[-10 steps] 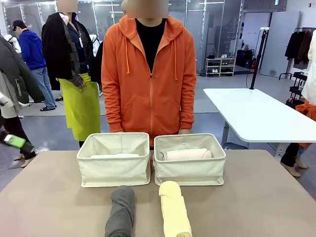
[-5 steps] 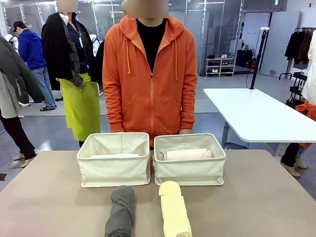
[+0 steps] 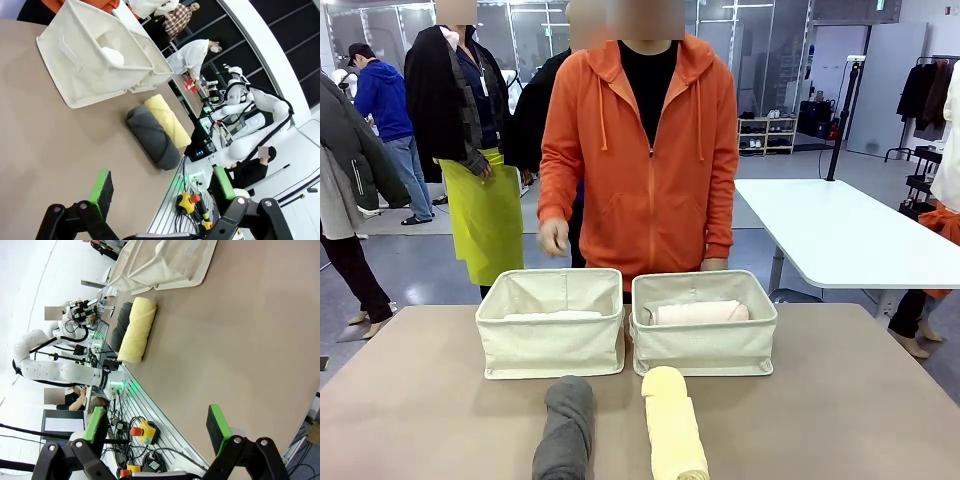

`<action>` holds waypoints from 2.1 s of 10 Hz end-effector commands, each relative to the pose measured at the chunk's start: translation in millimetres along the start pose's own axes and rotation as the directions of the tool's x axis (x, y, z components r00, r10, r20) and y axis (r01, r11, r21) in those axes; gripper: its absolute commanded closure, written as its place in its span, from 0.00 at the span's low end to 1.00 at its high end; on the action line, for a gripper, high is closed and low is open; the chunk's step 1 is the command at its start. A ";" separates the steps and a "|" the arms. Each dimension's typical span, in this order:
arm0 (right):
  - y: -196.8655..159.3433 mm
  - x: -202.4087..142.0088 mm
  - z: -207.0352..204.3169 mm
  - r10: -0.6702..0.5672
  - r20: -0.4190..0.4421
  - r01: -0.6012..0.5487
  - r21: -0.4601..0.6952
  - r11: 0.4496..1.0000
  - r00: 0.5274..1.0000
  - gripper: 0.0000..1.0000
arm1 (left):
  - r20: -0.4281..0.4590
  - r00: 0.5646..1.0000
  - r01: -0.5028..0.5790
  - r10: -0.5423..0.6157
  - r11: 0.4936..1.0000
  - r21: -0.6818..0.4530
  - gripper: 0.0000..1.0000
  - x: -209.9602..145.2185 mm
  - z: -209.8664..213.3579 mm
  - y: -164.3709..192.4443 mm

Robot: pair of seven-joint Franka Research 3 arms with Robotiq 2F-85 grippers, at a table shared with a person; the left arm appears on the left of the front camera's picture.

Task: Divide the towels into two baskets.
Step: Pick up one hotel-folded towel from the bottom of the table and place it in the Fabric basket indicated by the person.

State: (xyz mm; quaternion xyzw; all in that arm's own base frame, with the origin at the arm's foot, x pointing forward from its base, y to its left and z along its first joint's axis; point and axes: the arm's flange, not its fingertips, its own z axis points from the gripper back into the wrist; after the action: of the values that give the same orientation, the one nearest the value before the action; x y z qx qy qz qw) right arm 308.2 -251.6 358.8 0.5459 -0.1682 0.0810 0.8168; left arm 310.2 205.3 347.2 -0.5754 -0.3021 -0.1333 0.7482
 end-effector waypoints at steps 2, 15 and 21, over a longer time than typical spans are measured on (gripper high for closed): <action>3.6 -2.3 0.0 -0.003 -0.016 0.003 0.001 1.000 1.000 0.00 | -0.003 1.000 -0.003 0.003 1.000 0.005 0.00 1.8 2.2 -6.4; 3.6 -2.3 0.0 -0.003 -0.016 0.003 0.001 1.000 1.000 0.00 | -0.200 0.943 -0.253 0.267 0.963 0.092 0.00 19.4 -128.0 -16.8; 3.6 -2.3 0.0 -0.003 -0.016 0.003 0.001 1.000 1.000 0.00 | -0.348 0.893 -0.197 0.286 0.943 0.270 0.00 20.4 -260.1 -40.3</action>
State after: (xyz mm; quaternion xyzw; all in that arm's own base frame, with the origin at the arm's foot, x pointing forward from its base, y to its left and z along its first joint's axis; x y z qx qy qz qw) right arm 308.6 -251.2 358.8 0.5460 -0.1678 0.0816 0.8168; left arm 382.1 -34.9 361.4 -0.4871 -0.0830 -0.1322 0.8593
